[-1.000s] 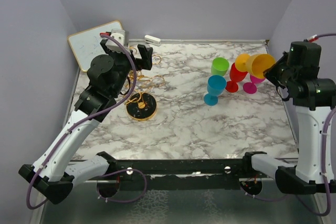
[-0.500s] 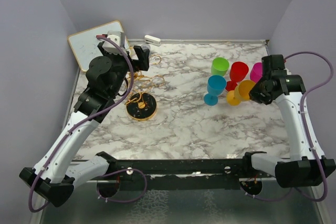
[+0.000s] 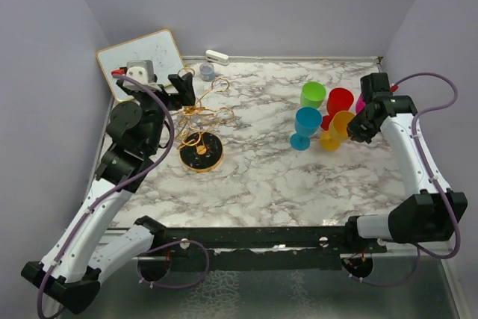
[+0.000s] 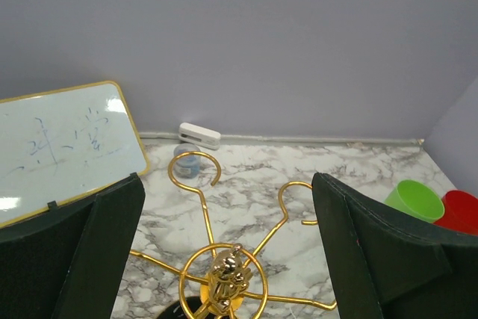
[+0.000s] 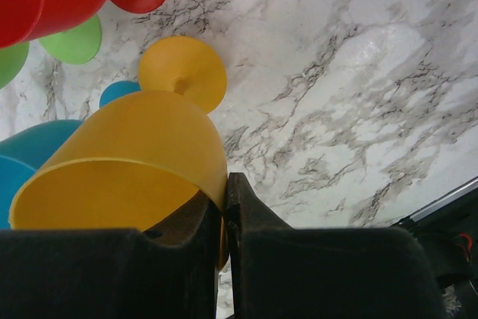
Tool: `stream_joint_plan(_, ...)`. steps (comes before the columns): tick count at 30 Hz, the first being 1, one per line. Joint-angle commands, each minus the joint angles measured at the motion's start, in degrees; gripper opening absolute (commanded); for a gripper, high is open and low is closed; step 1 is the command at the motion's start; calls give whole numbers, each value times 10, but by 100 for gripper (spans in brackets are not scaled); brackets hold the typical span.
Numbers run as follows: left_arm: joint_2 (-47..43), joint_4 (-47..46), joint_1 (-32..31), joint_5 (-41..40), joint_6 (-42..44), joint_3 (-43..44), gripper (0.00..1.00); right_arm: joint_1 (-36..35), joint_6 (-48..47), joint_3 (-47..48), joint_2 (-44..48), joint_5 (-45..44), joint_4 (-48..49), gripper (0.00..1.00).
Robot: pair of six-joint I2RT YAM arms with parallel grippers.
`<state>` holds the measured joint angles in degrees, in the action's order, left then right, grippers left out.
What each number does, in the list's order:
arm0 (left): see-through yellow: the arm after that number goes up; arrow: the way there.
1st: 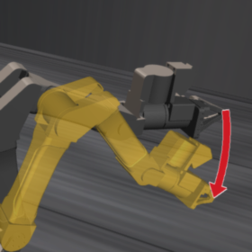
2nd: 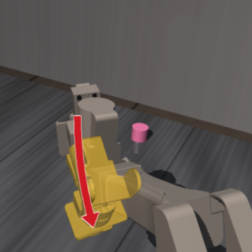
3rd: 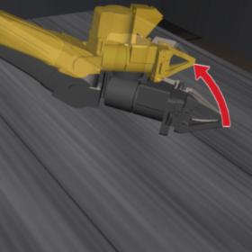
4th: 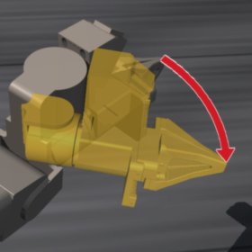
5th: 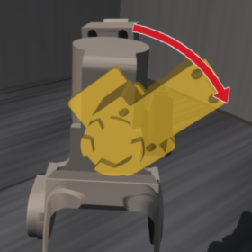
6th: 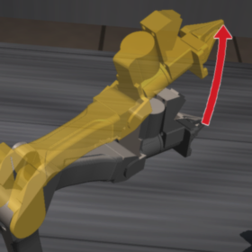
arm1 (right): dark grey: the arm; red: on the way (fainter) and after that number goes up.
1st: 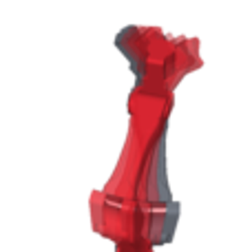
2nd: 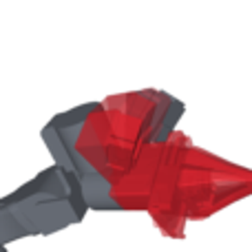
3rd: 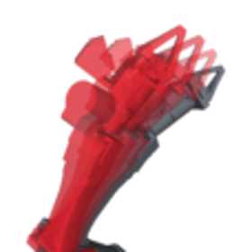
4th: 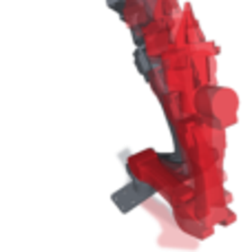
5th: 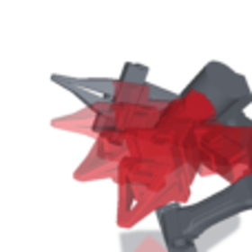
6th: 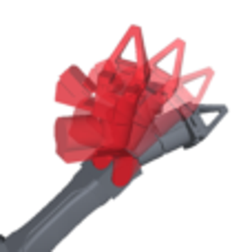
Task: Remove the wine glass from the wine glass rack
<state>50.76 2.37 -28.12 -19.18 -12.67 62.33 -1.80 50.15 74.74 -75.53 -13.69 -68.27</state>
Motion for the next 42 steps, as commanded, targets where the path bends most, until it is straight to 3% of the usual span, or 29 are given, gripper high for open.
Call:
stream_joint_plan(1,-37,-53,3,-68,5,-25,97,2,26,-9,-27,-14,43,16)
stream_joint_plan(5,-55,-66,4,-98,10,-46,97,2,28,-8,-44,-17,51,35)
stream_joint_plan(8,-69,-77,4,-118,13,-62,97,2,23,5,-43,-21,49,55)
stream_joint_plan(16,-97,-104,7,-156,24,-106,97,2,-65,64,21,-45,69,99)
stream_joint_plan(21,-111,-118,9,-188,32,-128,97,1,-136,67,99,-15,133,100)
stream_joint_plan(26,-136,-143,11,-240,48,-165,97,1,-204,-13,202,120,282,100)
stream_joint_plan(29,-155,-156,14,-257,51,-188,97,2,-228,-96,279,193,399,88)
stream_joint_plan(31,-159,-157,16,-257,50,-195,97,2,-217,-140,316,193,445,87)
stream_joint_plan(35,-152,-151,20,-244,48,-194,97,1,-231,-180,345,201,474,88)
stream_joint_plan(38,-145,-145,21,-231,43,-191,97,1,-291,-196,349,266,491,100)
stream_joint_plan(42,-141,-143,23,-227,41,-189,97,1,-271,-193,346,191,462,100)
